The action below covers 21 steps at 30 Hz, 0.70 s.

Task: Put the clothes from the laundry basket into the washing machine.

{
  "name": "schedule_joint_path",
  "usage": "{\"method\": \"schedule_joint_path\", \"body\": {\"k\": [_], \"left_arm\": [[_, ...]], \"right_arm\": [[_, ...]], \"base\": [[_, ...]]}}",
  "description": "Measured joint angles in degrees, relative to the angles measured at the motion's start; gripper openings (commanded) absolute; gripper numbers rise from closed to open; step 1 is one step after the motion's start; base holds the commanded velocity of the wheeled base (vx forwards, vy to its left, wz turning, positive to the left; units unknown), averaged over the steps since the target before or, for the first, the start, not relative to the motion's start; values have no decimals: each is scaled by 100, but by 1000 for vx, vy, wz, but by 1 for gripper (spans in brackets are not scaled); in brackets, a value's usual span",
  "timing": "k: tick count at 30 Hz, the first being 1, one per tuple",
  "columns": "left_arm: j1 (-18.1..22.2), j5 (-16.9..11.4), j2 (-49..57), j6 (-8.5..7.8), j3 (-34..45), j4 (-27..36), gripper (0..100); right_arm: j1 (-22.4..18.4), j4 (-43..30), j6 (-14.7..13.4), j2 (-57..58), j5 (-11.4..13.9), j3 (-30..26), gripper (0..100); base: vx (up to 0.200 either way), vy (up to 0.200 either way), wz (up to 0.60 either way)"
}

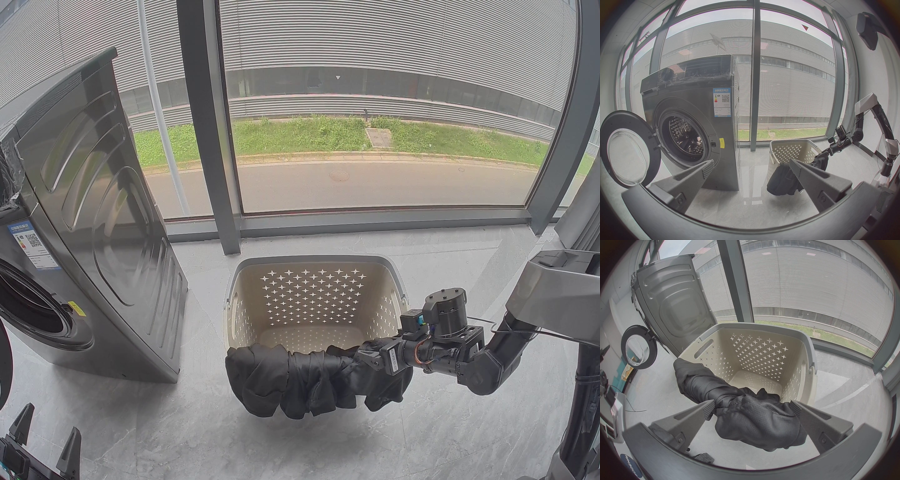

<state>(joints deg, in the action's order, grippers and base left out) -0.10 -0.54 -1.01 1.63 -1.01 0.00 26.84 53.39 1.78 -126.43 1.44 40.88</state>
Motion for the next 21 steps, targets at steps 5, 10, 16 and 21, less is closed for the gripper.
{"method": "schedule_joint_path", "body": {"k": [5, 10, 16, 21], "left_arm": [[0, 0, 0, 2, 0, 0, 100], [0, 2, 0, 2, 0, 0, 100], [0, 2, 0, 0, 0, 0, 100], [0, 7, 0, 20, 0, 5, 100]], "right_arm": [[-55, -5, 177, -256, 0, 166, 100], [-78, 4, 256, -382, 1, 187, 100], [-66, 26, 282, -466, 1, 184, 100], [-61, 68, 290, -546, -2, 190, 0]], "base": [[0, 0, 0], [0, 0, 0], [0, 0, 0], [0, 0, 0]]}}
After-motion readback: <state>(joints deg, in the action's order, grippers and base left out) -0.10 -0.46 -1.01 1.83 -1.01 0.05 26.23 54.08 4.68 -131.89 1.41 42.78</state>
